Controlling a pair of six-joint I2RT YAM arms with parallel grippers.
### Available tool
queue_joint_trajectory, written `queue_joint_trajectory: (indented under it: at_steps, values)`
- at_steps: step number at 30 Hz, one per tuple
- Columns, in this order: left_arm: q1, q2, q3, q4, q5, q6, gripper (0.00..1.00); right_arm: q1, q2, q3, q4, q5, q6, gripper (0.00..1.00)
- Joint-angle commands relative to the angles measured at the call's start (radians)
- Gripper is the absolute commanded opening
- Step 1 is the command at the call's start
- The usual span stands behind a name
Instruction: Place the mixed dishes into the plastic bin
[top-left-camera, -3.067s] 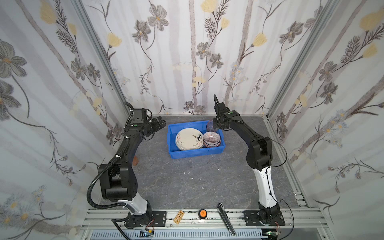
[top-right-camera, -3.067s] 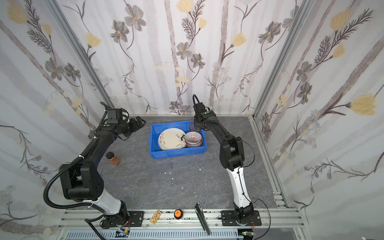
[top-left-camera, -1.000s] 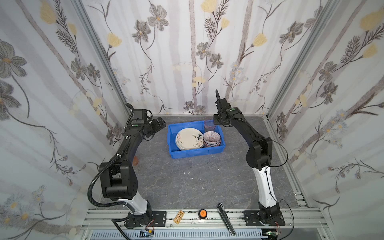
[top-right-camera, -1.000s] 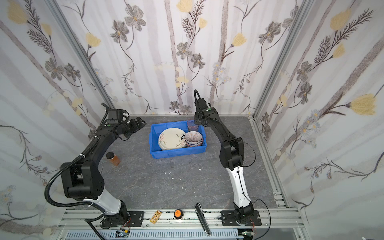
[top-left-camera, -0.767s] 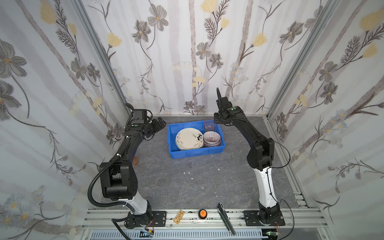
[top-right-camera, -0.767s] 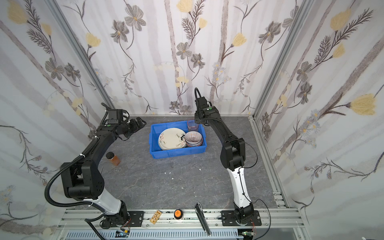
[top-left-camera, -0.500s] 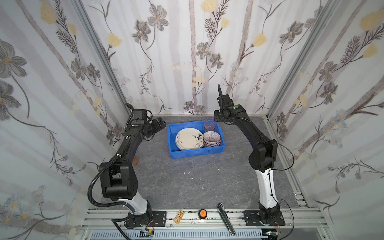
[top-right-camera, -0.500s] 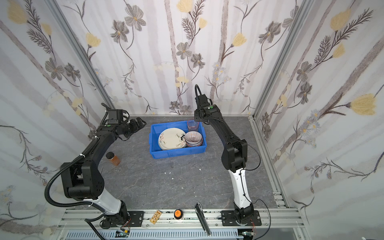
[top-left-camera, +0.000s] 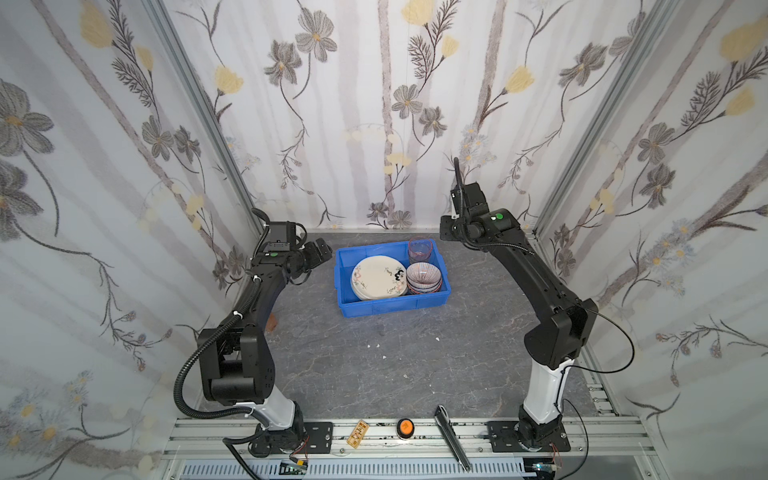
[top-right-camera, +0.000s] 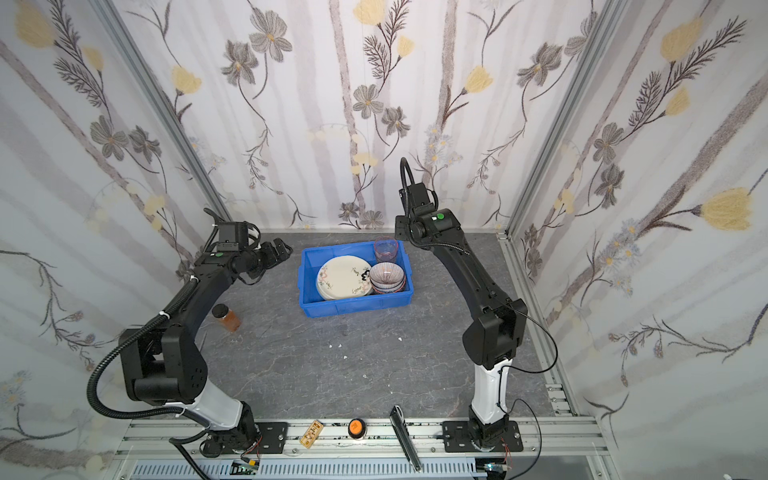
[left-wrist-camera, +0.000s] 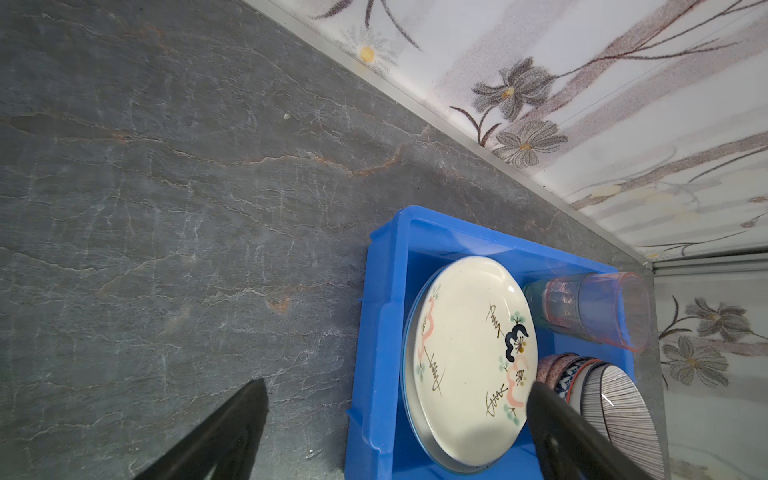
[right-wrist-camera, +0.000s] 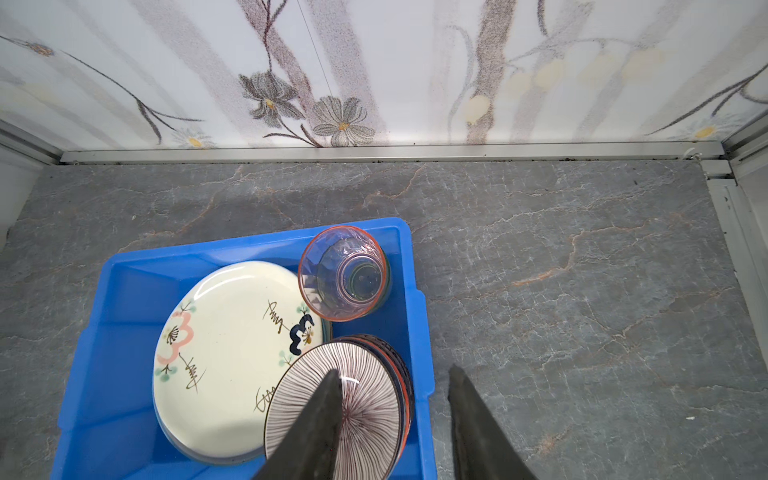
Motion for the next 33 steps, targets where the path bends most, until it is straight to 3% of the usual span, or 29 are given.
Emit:
queue_joint_trajectory:
  at_steps: [1,10,18,28,33]
  values:
    - [-0.034,-0.027,-0.012,0.034,-0.073,0.05,1.0,0.003,-0.077,-0.098,0.074,0.024,-0.008,0.45]
    - [-0.121,-0.024,-0.059,0.055,-0.157,0.069,1.0,-0.001,-0.244,-0.418,0.146,-0.01,-0.015,0.53]
    - [-0.178,0.013,-0.075,0.055,-0.214,0.058,1.0,-0.013,-0.284,-0.667,0.264,-0.103,0.016,0.56]
    - [-0.186,0.042,-0.081,0.053,-0.24,0.049,1.0,-0.019,-0.189,-0.713,0.336,-0.171,0.03,0.53]
    - [-0.186,0.048,-0.08,0.052,-0.24,0.049,1.0,-0.026,-0.138,-0.695,0.336,-0.172,0.033,0.47]
